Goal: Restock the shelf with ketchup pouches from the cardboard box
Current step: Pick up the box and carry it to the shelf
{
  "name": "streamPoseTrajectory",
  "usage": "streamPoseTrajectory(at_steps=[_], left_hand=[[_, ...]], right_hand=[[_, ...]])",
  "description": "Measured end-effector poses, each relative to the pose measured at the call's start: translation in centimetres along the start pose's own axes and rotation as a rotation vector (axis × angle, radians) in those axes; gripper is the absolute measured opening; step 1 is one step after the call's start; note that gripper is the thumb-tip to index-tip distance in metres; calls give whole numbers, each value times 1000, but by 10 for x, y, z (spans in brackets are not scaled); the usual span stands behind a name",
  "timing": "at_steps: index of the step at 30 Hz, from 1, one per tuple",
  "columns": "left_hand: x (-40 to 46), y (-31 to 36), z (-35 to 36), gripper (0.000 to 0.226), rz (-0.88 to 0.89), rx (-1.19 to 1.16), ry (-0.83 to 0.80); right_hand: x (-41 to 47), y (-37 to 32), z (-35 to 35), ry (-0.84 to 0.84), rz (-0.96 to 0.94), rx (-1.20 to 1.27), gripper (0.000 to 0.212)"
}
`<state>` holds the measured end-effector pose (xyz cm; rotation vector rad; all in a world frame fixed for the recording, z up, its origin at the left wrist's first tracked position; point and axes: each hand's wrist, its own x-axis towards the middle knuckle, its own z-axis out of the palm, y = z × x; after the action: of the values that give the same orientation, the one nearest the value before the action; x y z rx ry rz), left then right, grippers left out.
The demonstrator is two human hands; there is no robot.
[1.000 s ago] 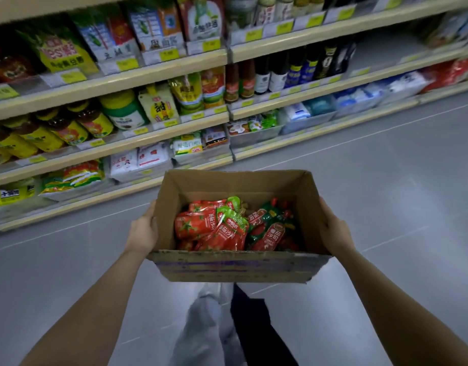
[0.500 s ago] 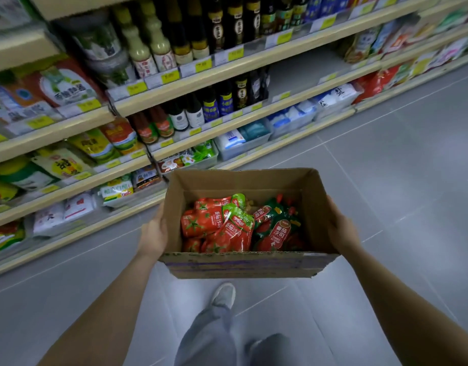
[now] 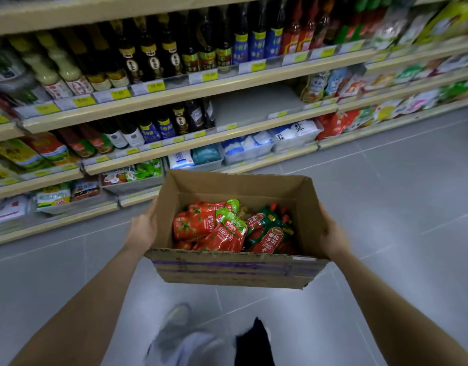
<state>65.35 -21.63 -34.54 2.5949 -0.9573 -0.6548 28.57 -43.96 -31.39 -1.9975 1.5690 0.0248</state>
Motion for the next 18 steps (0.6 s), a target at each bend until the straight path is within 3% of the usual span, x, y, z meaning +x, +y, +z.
streamPoseTrajectory(at_steps=[8,18], left_hand=[[32,101,86,55,-51,-47,9],[90,188,182,52,-169,-57,75]], right_hand=[[96,74,-69,-54,-9,-21,67],[247,136,-80,-108,-85,-113,70]])
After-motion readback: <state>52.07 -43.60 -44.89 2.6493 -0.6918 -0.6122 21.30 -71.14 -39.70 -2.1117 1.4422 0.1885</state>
